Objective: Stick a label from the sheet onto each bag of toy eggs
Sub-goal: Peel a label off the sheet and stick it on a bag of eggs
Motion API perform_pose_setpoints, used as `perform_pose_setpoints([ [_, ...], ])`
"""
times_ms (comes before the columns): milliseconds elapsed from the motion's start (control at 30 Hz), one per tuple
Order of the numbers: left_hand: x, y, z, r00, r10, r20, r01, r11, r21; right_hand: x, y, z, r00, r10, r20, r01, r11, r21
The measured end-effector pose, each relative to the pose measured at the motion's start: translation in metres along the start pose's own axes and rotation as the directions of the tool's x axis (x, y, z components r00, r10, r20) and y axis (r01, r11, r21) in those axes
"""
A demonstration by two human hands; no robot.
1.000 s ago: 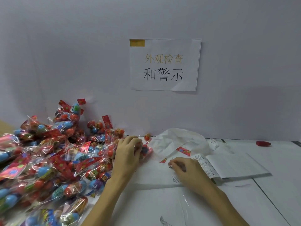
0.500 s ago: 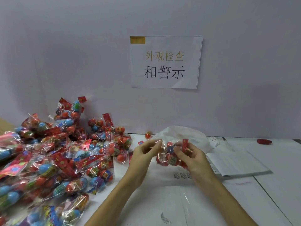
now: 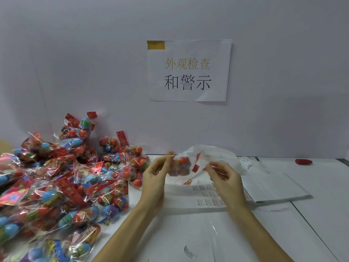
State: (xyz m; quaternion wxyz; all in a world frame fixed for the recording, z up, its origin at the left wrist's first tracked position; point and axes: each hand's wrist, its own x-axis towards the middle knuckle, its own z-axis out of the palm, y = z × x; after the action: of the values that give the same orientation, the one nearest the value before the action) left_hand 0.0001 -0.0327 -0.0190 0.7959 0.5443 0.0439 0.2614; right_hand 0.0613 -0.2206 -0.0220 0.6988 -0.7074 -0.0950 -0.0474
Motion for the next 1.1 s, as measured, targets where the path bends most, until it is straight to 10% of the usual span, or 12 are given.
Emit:
perform_pose_setpoints([
  [100,0.001,-0.001,0.003,0.99,0.034,0.134,-0.042,0.998,0.056,0.0,-0.009,-0.002,0.877,0.402,0.263,-0.476,0.8,0.366],
  [200,-0.001,-0.006,0.005,0.948,0.004,0.317,-0.07,0.978,0.196,-0.004,-0.016,-0.009,0.707,0.446,0.549,-0.702,0.543,0.461],
  [333,0.001,-0.002,0.011,0.9,-0.083,0.428,-0.031,0.967,0.252,-0.002,-0.018,-0.009,0.788,0.368,0.494,-0.605,0.612,0.509],
  [567,0.013,-0.015,0.026,0.943,-0.295,0.154,0.294,0.955,0.034,0.004,-0.004,-0.001,0.898,0.316,0.305,-0.421,0.818,0.392],
  [800,0.009,-0.028,0.017,0.949,-0.254,0.186,0.257,0.966,0.004,0.006,0.002,0.005,0.971,0.19,0.142,-0.21,0.968,0.141],
  [1100,0.008,-0.015,0.025,0.932,-0.325,0.161,0.353,0.914,-0.198,0.009,-0.006,-0.001,0.957,0.164,0.238,-0.236,0.918,0.318],
])
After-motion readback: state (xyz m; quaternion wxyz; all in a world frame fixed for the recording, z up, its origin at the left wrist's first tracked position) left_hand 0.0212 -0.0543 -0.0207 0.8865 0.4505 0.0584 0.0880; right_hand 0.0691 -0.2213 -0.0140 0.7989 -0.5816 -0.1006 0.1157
